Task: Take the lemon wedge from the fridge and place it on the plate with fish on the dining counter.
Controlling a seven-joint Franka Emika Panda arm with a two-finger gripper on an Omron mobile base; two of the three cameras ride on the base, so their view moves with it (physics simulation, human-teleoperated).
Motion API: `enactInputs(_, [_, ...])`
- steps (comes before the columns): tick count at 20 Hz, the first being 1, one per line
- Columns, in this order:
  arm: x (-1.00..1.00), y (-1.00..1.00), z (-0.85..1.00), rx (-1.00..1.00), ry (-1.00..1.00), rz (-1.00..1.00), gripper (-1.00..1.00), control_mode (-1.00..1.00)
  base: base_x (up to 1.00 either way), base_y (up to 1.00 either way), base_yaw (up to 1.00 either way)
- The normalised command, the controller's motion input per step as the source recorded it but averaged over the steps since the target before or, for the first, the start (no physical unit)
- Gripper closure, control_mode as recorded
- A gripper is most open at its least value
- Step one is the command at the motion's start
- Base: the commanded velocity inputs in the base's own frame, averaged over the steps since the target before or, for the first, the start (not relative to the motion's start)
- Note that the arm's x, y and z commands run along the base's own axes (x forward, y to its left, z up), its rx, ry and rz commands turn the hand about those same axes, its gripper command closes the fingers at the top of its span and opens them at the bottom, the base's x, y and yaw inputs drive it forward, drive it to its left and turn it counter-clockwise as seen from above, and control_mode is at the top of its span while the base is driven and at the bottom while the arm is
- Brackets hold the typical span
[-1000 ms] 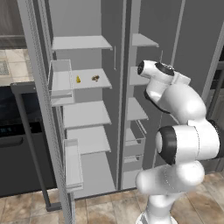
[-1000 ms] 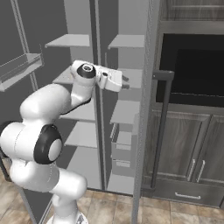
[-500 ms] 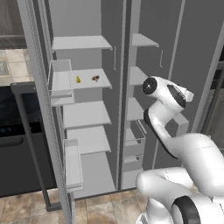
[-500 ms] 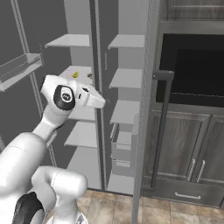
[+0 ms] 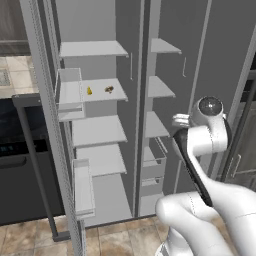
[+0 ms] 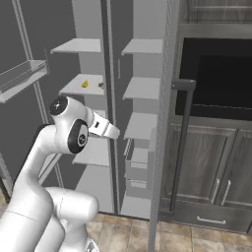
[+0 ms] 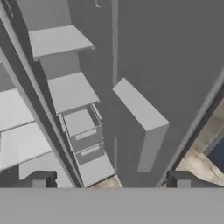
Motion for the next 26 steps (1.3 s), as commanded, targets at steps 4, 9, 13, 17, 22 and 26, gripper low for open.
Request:
enactInputs(4, [0.0,0.76,0.19,0.16,0.44,0.18,-1.0,-1.0,0.0,0.0,0.0])
enactInputs(9, [-0.02,0.36,0.09,0.02,0.09,0.06,-1.0,-1.0,0.0,0.0,0.0])
enactInputs(13, [-0.01,0.0,0.0,0.04,-0.06,0.0,-1.0,-1.0,0.0,0.0,0.0])
enactInputs(17, [0.0,0.0,0.0,0.04,-0.07,0.0,-1.0,-1.0,0.0,0.0,0.0])
enactInputs(22, [0.0,0.0,0.0,0.02,-0.02,0.0,-1.0,-1.0,0.0,0.0,0.0])
enactInputs(26, [-0.01,0.0,0.0,0.01,0.0,0.0,-1.0,-1.0,0.0,0.0,0.0])
